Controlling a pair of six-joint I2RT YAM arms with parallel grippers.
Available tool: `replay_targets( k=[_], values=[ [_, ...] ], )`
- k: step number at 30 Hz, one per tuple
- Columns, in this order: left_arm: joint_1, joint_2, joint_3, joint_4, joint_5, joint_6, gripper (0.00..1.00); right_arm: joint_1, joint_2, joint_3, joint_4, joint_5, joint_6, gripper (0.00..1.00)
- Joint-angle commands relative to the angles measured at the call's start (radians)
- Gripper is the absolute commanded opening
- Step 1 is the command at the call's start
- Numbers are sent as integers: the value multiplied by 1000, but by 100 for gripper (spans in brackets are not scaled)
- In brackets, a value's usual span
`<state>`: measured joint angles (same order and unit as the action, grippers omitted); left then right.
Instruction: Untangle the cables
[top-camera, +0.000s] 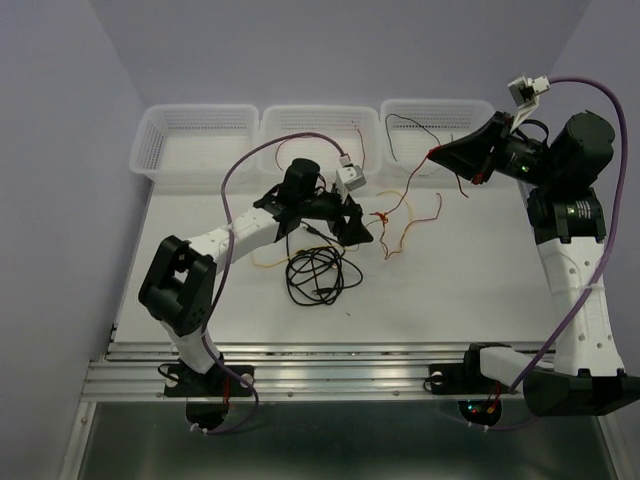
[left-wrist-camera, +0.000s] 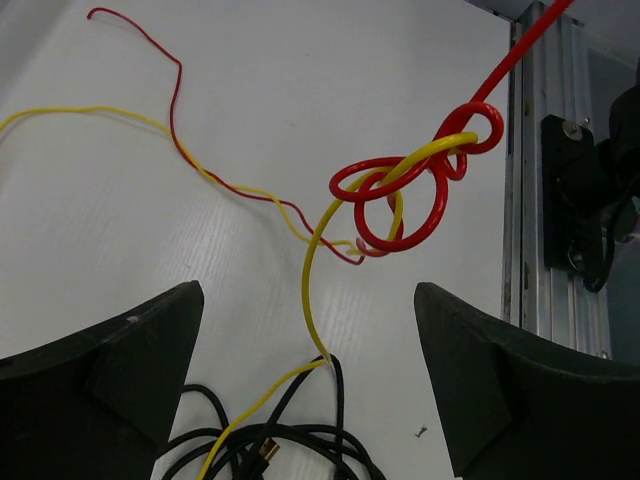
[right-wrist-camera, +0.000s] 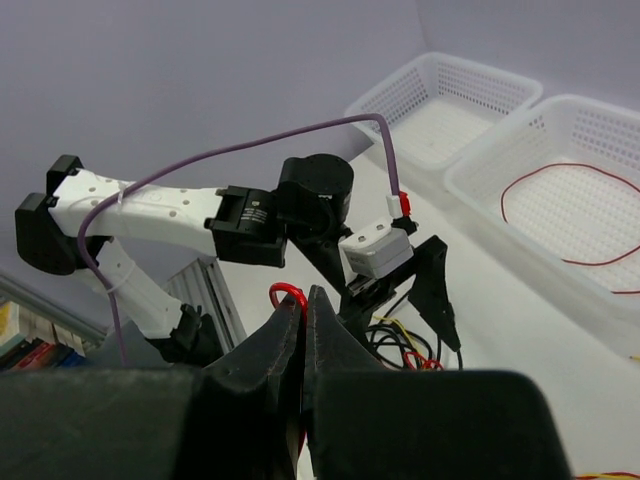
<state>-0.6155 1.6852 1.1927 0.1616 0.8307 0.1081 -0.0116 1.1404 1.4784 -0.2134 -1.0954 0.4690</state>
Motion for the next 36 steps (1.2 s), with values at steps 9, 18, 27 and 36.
replay_targets(
  k=[9,18,27,36],
  values=[
    [-29,110,140,47,67,8,43,5,-8,39,91,-41,39,1],
    [-29,64,104,65,-22,-56,0,5,-5,42,-9,49,-45,1],
    [-27,-91,104,-120,-594,-163,0,5,-157,-367,-274,746,-55,4],
    [-30,-274,64,-218,-687,-78,0,5,-156,-736,-212,622,-122,42]
  ],
)
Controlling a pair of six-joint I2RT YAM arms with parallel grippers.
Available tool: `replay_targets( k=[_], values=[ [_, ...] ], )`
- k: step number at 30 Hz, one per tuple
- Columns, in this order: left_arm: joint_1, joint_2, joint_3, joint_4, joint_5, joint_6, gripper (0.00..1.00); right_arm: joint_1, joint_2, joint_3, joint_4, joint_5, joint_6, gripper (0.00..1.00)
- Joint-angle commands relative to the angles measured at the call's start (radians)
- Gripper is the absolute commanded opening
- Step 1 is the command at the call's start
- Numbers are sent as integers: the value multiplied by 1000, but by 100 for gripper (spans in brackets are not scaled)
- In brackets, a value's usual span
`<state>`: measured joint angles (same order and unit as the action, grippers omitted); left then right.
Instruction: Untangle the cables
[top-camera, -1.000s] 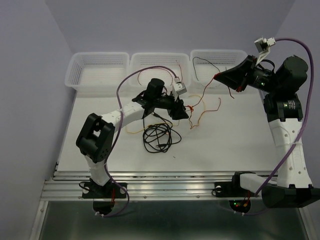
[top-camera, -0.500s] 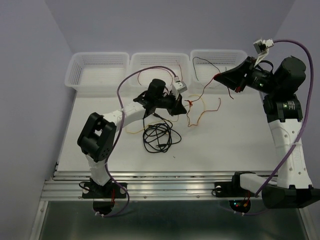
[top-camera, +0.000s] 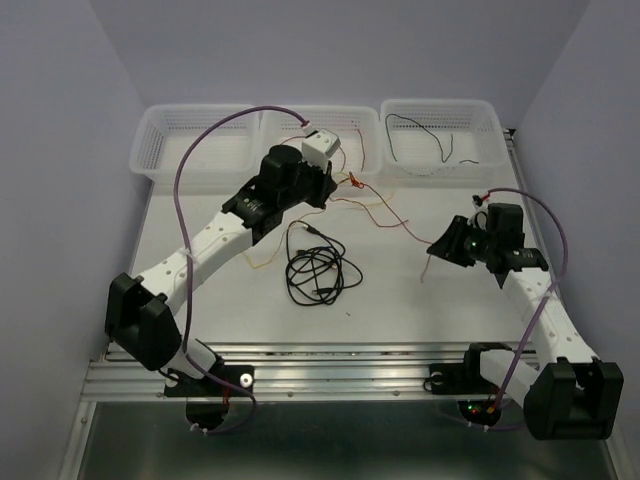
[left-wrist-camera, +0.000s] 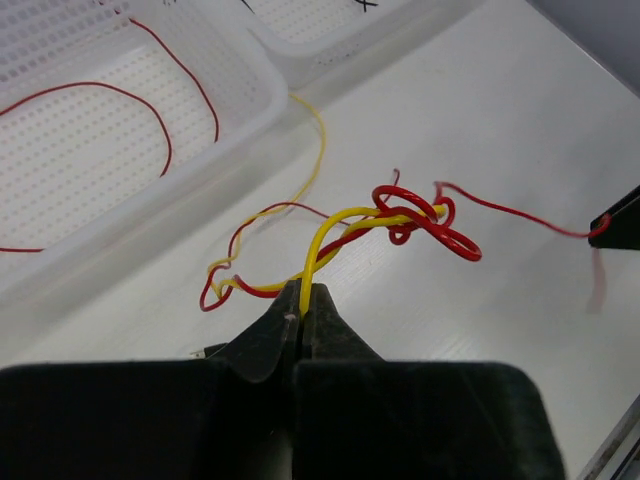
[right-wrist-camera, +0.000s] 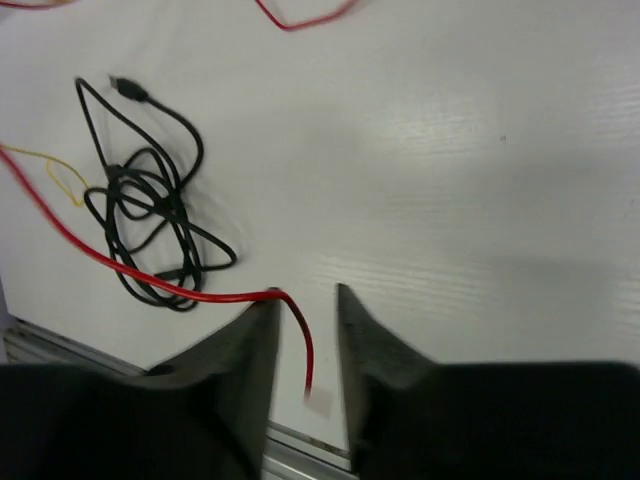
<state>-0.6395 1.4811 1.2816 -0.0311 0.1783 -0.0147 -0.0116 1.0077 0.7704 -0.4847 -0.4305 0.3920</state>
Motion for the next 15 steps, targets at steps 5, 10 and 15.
replay_targets(
  k=[5,10,15],
  values=[
    [-11,-107,-39,-36,-19,48,0,5,-49,-37,118,-114,-90,87],
    [-15,-99,-22,-61,-17,32,0,5,-155,-31,314,-314,-106,100],
    [-25,-111,-24,-70,38,21,0,74,-129,24,440,-448,-227,100]
  ],
)
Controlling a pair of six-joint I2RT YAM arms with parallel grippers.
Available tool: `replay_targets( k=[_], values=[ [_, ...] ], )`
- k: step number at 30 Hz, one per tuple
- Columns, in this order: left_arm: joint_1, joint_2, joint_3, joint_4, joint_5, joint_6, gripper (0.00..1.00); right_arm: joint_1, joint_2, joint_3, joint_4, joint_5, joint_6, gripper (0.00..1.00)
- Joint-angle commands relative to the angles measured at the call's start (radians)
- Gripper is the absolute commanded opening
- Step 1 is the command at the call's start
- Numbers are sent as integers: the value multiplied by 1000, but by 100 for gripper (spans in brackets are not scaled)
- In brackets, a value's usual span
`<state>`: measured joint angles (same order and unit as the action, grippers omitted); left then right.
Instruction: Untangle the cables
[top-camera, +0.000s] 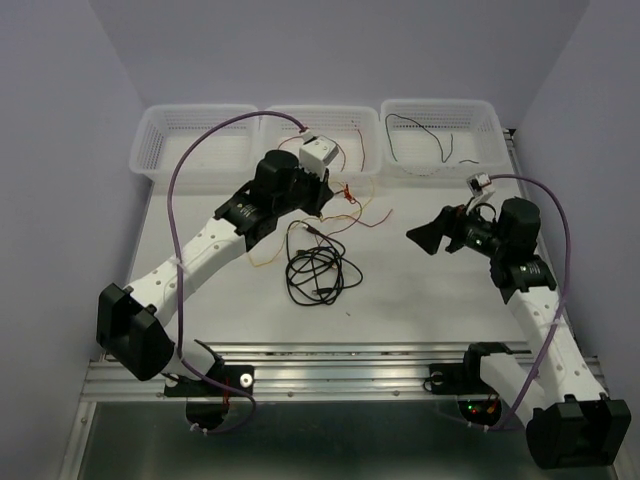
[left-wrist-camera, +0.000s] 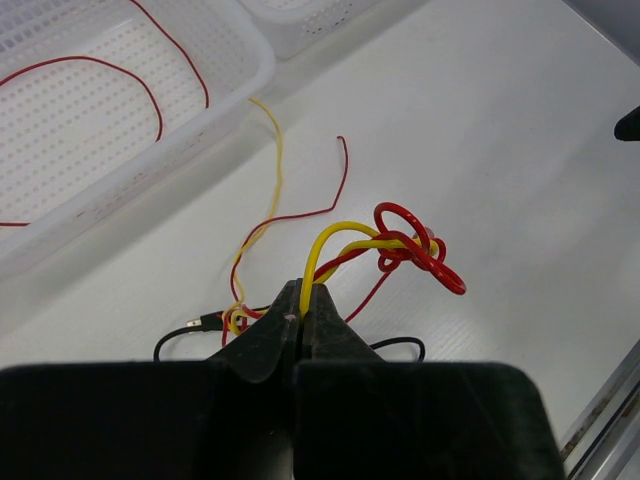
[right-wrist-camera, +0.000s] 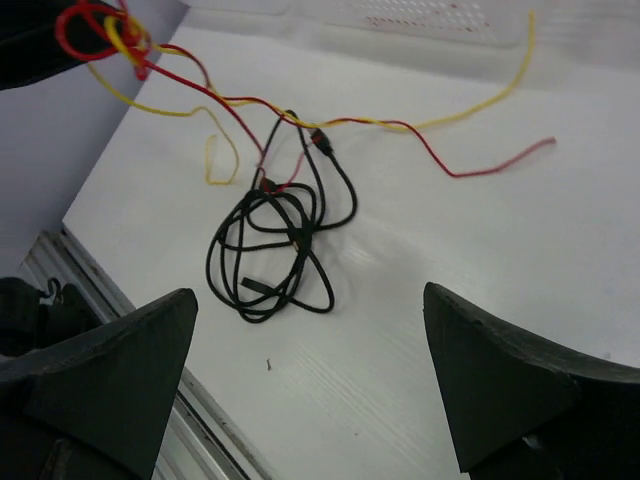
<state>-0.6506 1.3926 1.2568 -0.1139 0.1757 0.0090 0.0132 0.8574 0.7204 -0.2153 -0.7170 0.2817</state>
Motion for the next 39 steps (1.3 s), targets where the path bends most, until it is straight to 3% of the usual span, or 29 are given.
replay_targets(
  k=[1,6,10,13,20,28,29,32,33,35,39],
  values=[
    [-15,-27,0,14,48,-3,0,68,38,85,175,-174,-136,100],
    [-29,-64,-11,8,91,-50,0,203,164,129,261,-173,-327,100],
    [-41,-95,-33,6,110,-73,0,291,299,230,225,-265,-499,100],
    [-44,-116,-43,8,111,-89,0,344,379,292,183,-256,-519,97],
    [-50,-150,-57,5,113,-107,0,381,449,283,346,-272,-447,84],
    [-53,-156,-62,11,127,-119,0,421,499,313,396,-286,-420,74],
    [-53,-159,-63,13,127,-121,0,421,503,315,398,-282,-417,72],
    [-55,-178,-68,17,125,-129,0,430,522,321,402,-263,-397,41],
    [-55,-181,-68,16,122,-132,0,430,523,321,396,-251,-389,23],
    [-55,-193,-63,11,78,-144,0,430,516,315,389,-130,-339,1],
    [-55,-236,-19,-30,-120,-198,0,430,463,231,379,212,-204,1]
  ],
)
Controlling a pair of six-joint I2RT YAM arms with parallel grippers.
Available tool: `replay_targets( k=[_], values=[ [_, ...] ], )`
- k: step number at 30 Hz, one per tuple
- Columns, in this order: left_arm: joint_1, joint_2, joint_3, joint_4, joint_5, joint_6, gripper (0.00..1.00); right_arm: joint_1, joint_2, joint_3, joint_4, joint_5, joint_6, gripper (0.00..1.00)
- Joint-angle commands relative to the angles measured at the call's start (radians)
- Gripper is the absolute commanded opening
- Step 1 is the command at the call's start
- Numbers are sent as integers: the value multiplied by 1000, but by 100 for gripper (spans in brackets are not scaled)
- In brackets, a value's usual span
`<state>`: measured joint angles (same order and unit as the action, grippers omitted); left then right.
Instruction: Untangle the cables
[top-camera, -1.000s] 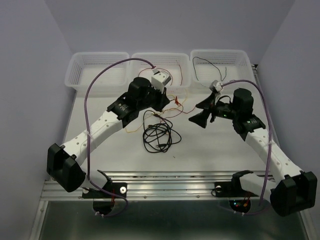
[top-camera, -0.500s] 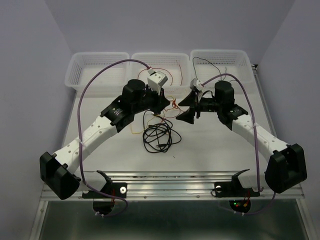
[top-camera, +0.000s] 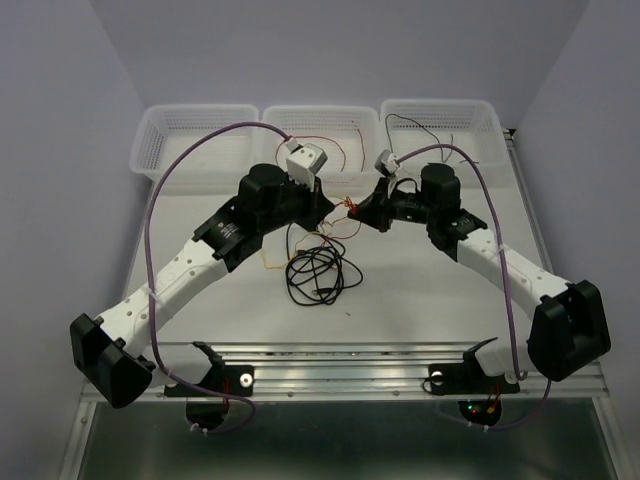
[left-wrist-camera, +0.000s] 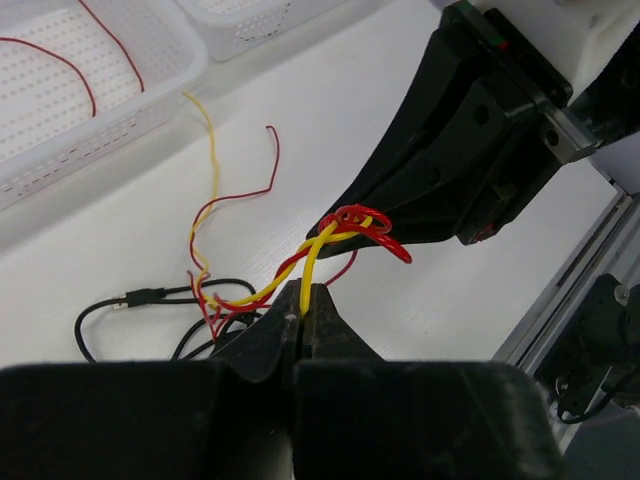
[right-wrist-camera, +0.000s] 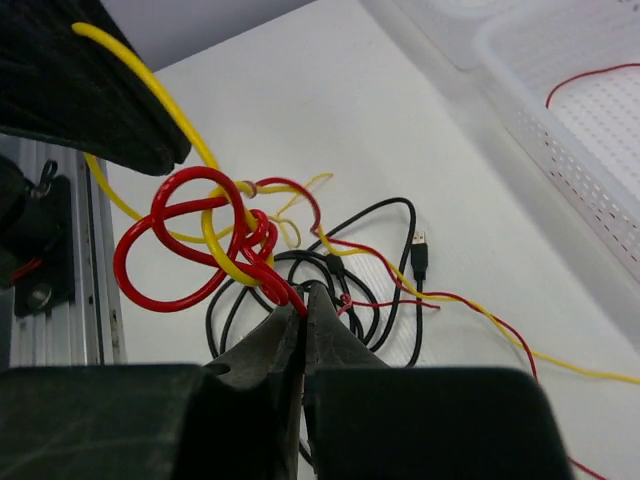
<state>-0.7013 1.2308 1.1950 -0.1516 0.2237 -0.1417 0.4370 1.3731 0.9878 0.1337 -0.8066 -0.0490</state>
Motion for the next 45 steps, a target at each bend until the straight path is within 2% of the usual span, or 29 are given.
replay_targets(
  k=[1,2,4,6,7,10,12,14,18,24,28,31,34,40,41,45],
  values=[
    [-3,-80,89,-35,-222,-62,0,6,-63,-76,27,379,156,1],
    [-1,-91,115,-60,-332,-71,0,6,-77,-96,15,514,225,1],
    [2,-100,188,-116,-438,-79,0,-33,-81,-123,-23,651,306,1],
    [16,-112,231,-147,-506,-93,0,-73,-83,-139,-68,676,345,1],
    [22,-116,271,-178,-593,-116,0,-125,-85,-162,-77,701,366,1],
    [90,-125,331,-233,-659,-139,0,-202,-94,-184,-131,721,376,1],
    [144,-137,342,-241,-655,-154,0,-254,-98,-187,-204,796,379,1],
    [244,-152,339,-240,-592,-162,0,-303,-111,-193,-230,826,382,1],
    [342,-145,366,-270,-606,-174,0,-383,-120,-205,-258,817,403,1],
    [476,-114,534,-350,-658,-165,0,-530,-45,-207,-284,854,403,1],
    [523,-76,674,-400,-659,-144,0,-587,12,-192,-292,888,406,1],
    [539,-42,715,-430,-672,-136,0,-621,61,-173,-301,911,408,1],
    [551,-40,703,-422,-664,-134,0,-621,60,-166,-302,847,382,1],
    [572,-18,719,-413,-627,-136,0,-621,43,-161,-296,816,354,1],
    [572,-14,719,-407,-592,-134,0,-621,35,-166,-274,746,347,1],
    [572,-11,672,-372,-480,-137,0,-621,3,-173,-261,669,334,1]
  ],
)
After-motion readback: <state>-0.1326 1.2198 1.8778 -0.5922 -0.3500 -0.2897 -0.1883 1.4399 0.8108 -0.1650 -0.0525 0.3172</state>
